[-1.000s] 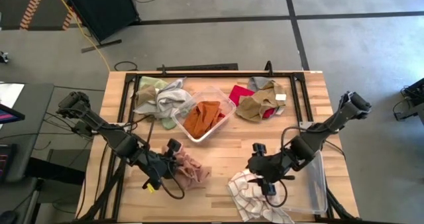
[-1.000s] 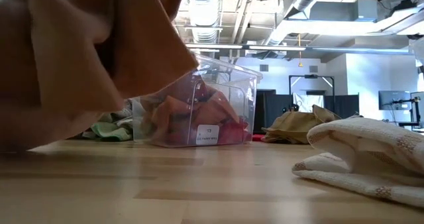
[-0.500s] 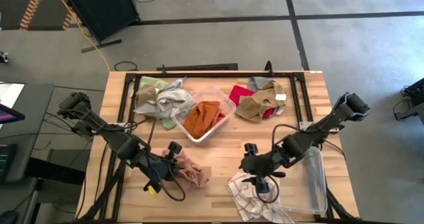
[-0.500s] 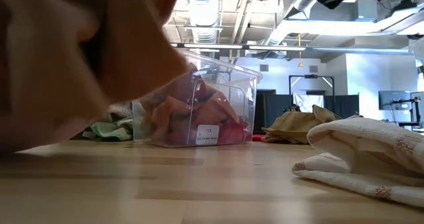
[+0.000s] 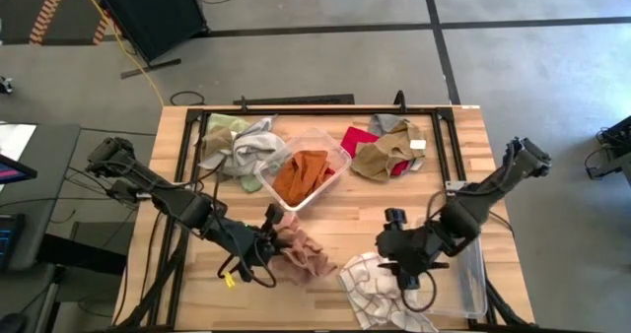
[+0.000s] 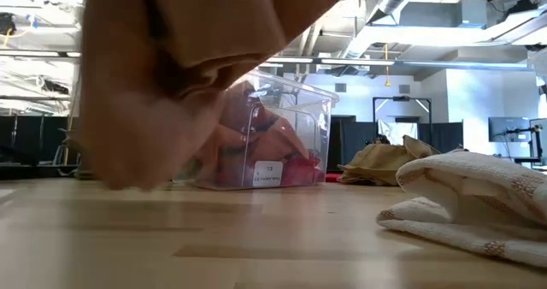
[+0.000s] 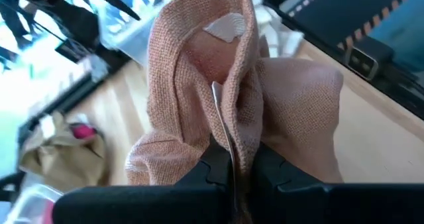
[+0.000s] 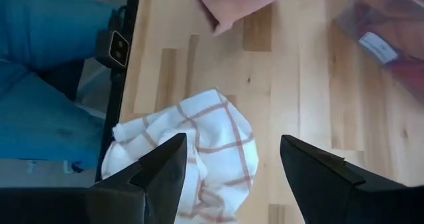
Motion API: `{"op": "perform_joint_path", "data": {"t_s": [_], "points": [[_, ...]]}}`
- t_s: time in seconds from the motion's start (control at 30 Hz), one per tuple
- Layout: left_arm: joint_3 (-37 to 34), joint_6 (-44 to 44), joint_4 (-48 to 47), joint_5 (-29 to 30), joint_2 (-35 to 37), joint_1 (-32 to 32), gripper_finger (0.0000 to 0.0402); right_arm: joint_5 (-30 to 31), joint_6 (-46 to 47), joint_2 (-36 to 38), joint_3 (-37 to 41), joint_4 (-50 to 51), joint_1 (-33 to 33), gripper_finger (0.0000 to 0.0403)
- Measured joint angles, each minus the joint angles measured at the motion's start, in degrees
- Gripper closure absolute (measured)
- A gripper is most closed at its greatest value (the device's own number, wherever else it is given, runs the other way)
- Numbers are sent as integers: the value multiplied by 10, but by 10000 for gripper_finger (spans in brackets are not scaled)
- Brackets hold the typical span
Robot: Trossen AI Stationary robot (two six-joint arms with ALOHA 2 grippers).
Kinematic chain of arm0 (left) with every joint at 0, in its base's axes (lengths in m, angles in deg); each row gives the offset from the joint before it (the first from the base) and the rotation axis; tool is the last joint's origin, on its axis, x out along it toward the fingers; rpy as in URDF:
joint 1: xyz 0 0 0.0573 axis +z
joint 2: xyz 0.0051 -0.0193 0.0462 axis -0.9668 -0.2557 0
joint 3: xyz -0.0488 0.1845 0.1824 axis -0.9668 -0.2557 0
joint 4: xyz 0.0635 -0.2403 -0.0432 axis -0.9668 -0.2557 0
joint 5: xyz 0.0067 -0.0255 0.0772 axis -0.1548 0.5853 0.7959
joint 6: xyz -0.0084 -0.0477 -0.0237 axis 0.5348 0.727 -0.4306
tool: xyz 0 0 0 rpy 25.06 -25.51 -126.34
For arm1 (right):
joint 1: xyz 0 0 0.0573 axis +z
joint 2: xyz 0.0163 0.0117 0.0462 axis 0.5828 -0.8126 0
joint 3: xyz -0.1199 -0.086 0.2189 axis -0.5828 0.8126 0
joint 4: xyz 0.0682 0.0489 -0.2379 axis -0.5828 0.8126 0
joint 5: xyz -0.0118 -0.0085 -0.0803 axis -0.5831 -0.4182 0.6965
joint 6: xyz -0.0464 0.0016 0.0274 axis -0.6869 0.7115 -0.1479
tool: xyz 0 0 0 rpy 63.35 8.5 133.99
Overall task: Sort towels by color in basket
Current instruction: Put the brown towel into the top transparent bin
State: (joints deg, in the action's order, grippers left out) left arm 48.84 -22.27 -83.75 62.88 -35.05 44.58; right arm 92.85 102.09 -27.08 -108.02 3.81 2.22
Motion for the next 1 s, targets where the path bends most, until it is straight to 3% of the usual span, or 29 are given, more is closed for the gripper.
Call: {"op": "perform_joint_path", "data": {"t_s": [0.5, 1.0], "points": [[101, -94, -24, 61, 0, 23, 386, 108, 155, 0, -26, 111, 104, 132], [153, -172, -25, 192, 0, 45, 386, 128, 179, 0, -26, 142, 116, 132]]}}
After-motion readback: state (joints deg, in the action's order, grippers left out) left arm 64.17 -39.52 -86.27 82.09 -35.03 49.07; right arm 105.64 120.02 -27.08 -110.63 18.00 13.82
